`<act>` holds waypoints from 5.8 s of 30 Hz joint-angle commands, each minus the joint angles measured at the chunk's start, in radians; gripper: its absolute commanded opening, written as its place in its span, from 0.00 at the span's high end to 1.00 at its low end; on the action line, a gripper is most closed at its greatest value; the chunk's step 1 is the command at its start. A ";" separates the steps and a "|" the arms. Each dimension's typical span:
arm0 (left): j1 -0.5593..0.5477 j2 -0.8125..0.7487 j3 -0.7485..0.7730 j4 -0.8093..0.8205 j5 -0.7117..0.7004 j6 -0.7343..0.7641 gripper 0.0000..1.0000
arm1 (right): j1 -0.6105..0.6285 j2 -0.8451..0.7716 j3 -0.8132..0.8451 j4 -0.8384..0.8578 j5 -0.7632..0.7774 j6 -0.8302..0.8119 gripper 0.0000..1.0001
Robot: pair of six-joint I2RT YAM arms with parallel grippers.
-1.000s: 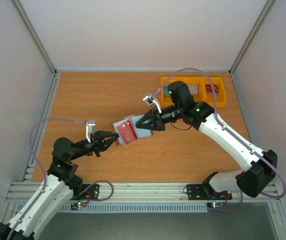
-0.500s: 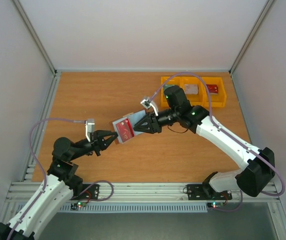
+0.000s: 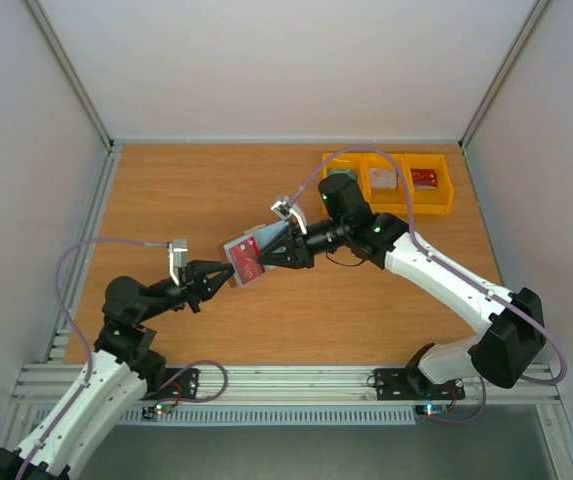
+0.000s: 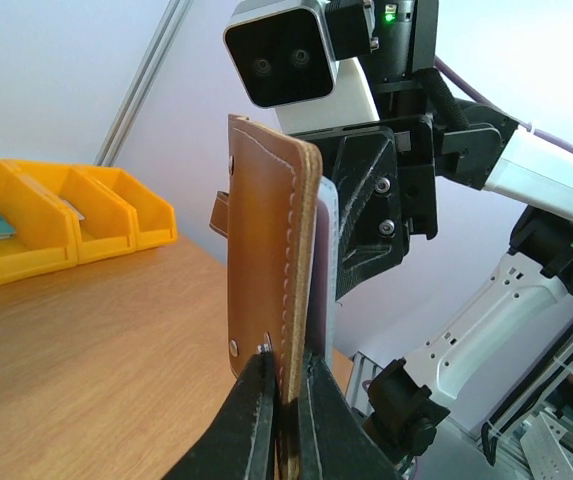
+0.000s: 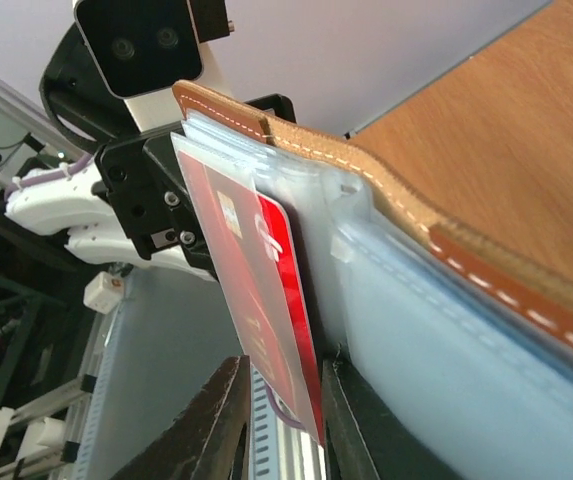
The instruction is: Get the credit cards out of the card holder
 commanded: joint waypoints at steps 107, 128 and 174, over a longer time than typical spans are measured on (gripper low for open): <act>-0.033 -0.118 0.002 0.136 0.002 0.007 1.00 | 0.079 -0.172 0.008 -0.056 0.093 0.023 0.86; -0.034 -0.124 -0.002 0.131 0.001 0.012 1.00 | 0.072 -0.226 0.002 -0.103 0.241 -0.015 0.99; -0.037 -0.128 -0.007 0.109 -0.031 0.003 1.00 | -0.026 -0.348 0.087 -0.363 0.409 -0.144 0.99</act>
